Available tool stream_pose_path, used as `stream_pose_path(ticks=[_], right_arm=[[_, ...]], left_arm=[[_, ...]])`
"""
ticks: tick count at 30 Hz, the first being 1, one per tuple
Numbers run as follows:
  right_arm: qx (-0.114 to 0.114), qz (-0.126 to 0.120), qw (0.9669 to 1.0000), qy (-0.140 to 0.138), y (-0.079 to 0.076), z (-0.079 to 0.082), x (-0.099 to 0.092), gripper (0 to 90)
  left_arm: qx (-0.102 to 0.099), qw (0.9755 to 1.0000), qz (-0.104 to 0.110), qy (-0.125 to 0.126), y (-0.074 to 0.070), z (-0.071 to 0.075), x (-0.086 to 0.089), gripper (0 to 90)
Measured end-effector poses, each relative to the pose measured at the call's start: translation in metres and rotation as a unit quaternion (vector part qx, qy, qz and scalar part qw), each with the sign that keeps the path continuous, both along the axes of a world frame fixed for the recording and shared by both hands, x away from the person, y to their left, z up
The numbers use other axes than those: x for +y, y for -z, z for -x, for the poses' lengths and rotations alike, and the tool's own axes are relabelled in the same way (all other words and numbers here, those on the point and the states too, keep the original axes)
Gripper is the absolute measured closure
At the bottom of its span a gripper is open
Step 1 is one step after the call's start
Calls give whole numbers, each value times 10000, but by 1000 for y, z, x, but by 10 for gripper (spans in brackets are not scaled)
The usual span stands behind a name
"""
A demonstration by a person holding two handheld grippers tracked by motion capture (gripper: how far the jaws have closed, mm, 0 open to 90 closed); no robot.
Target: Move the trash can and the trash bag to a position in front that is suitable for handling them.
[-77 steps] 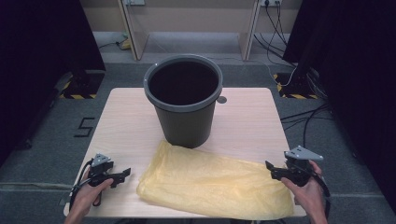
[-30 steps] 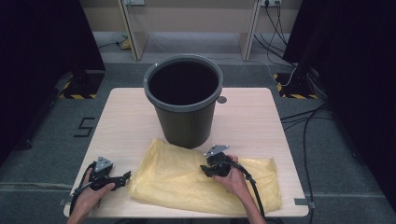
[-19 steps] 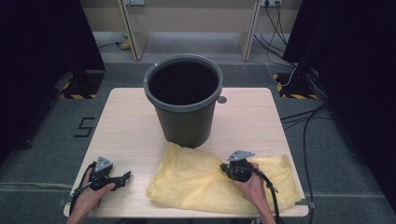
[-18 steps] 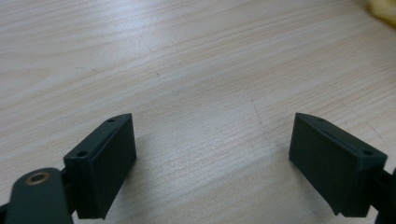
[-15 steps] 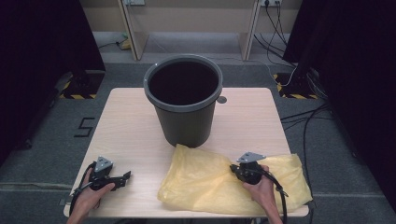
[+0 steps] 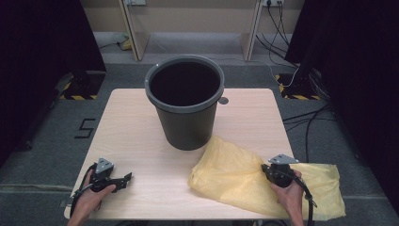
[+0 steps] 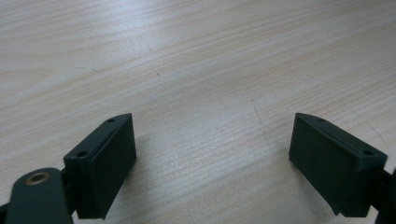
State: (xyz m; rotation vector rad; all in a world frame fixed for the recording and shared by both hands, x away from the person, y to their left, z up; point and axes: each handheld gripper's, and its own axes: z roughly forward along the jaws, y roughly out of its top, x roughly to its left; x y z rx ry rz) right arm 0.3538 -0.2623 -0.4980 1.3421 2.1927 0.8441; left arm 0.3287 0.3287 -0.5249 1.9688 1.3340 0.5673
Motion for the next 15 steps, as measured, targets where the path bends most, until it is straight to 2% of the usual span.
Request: stream_pose_path(ticks=[4,9,13,15], right_arm=[[-24,1,9993,373,-2,-10,-10,900],[-58,118,9973,729,-5,-27,-16,900],[-86,176,9949,989,-7,-41,-21,900],[-96,231,9927,1178,-9,-46,-25,900]], left_arm=[[-1,10000,1,0,0,0,0,139],[0,10000,1,0,0,0,0,139],[1,10000,1,0,0,0,0,139],[0,10000,-1,1,0,0,0,139]])
